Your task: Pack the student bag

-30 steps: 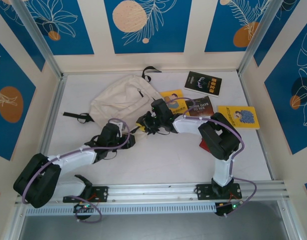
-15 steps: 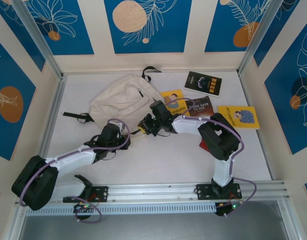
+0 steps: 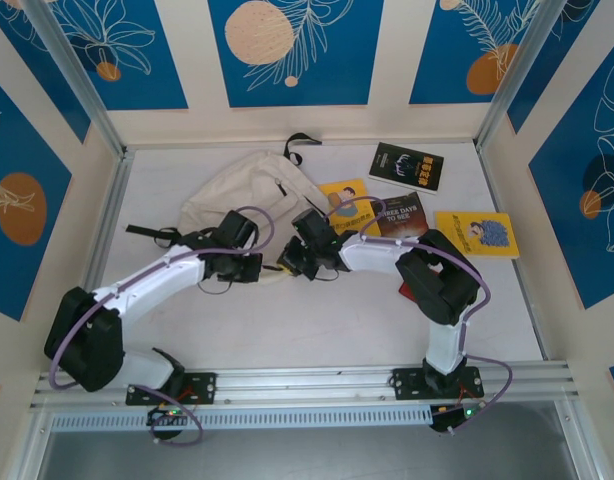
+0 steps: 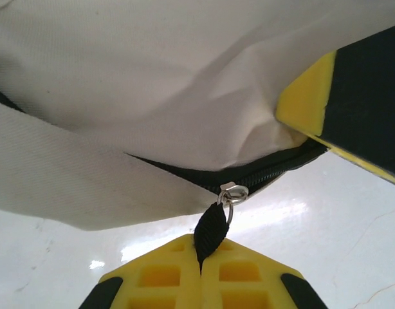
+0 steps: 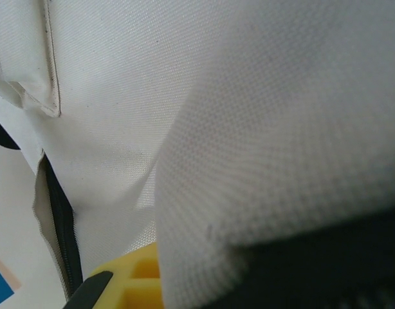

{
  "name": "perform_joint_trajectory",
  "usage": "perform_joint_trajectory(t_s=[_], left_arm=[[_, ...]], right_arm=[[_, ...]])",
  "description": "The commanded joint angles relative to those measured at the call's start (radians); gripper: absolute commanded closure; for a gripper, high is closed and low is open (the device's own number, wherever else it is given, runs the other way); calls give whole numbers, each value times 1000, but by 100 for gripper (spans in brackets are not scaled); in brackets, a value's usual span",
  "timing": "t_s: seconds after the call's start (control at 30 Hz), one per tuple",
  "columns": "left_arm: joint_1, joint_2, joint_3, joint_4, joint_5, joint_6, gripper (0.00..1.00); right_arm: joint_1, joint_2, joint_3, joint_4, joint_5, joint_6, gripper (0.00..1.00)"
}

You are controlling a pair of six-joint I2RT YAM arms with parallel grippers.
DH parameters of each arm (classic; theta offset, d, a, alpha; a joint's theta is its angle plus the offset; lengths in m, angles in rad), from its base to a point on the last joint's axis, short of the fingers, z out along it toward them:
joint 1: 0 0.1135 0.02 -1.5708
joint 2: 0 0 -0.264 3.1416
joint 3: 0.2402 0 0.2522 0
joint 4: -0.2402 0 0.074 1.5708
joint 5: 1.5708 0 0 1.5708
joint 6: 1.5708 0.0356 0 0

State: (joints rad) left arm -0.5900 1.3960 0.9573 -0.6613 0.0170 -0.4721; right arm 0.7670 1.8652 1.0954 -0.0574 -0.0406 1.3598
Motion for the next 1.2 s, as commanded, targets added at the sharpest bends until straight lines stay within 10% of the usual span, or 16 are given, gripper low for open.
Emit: perform_joint_trajectory(t_s=[0.0,0.9,1.17], left_arm=[[18,22,66,-178,-50,68,100],[169,235,223,-282,-250,122,100],[203,216,200,-265,-277,102,100]], right_arm=[[-3,-28,-36,-126,107,-25,92],[-14,-58,-52,-186,189,-76,94],[-3,-138,-24,-106,21,-168,47]])
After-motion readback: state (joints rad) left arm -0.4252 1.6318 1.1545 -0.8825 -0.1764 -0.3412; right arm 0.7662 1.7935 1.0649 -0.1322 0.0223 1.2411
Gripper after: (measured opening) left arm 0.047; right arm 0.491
